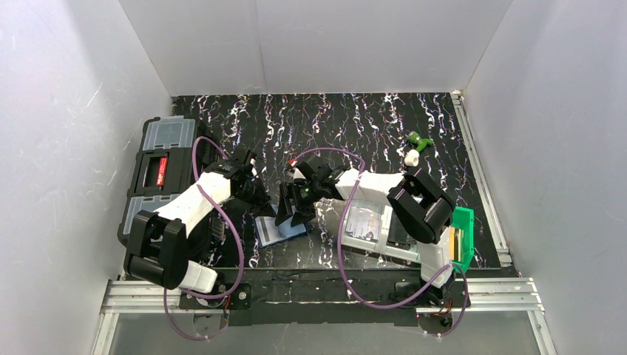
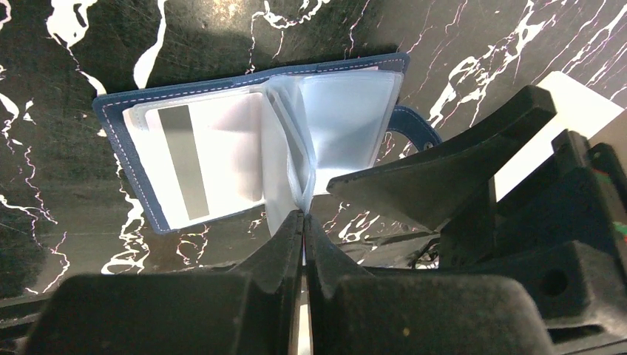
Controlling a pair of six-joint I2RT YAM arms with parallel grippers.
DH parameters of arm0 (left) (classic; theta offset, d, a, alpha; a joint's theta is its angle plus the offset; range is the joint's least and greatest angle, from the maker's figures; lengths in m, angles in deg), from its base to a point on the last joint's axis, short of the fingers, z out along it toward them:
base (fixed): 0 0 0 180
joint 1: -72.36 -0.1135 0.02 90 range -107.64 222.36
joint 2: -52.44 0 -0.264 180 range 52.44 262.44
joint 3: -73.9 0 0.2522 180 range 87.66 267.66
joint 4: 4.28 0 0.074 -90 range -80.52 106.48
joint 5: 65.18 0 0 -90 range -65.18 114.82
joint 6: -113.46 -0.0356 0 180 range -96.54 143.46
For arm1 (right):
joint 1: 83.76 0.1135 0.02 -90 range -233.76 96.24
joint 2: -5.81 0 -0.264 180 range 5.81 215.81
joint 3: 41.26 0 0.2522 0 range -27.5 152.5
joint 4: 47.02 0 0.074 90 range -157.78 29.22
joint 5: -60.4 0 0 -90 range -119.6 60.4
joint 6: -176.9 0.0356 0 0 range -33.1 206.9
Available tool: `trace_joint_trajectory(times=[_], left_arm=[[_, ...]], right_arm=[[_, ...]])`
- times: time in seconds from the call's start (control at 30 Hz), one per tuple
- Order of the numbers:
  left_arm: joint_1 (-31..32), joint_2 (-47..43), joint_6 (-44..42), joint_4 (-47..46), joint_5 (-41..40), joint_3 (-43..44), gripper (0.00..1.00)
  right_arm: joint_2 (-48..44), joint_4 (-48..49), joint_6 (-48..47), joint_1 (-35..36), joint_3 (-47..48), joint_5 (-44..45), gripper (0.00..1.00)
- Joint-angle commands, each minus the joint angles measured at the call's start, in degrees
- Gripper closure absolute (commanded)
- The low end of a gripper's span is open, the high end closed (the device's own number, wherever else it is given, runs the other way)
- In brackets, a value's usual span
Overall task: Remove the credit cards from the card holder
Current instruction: Remove the credit card from the card holder.
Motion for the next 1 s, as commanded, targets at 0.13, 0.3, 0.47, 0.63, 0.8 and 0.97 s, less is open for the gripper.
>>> trace_joint_trajectory(times=[0.13, 0.3, 0.47, 0.63, 0.8, 0.97], left_arm=[[0.4, 0.3, 0.2, 0.6, -0.2, 1.4, 1.0], [0.4, 0.3, -0.2, 0.6, -0.1, 1.5, 1.0], [0.4, -0.1, -1.3, 0.8, -0.7, 1.4, 1.0], [0.4, -1.0, -2.8, 1.9, -2.5, 1.5, 0.86], [0.4, -2.2, -3.7, 3.0, -4.2, 1.4, 0.71], [0.4, -3.0, -4.4, 3.3, -5.1, 0.9, 0.67]], right_arm=[[-1.4, -1.0, -1.5, 0.9, 1.4, 1.8, 0.42], [-1.3, -1.7, -1.6, 0.9, 1.3, 2.7, 0.6], [-1.5, -2.1, -1.7, 0.9, 1.3, 3.2, 0.76], [-1.6, -2.3, -1.8, 0.9, 1.3, 3.6, 0.84], [-1.8, -2.7, -1.8, 0.9, 1.4, 4.0, 0.89], [-2.3, -3.2, -1.8, 0.9, 1.6, 4.7, 0.91]])
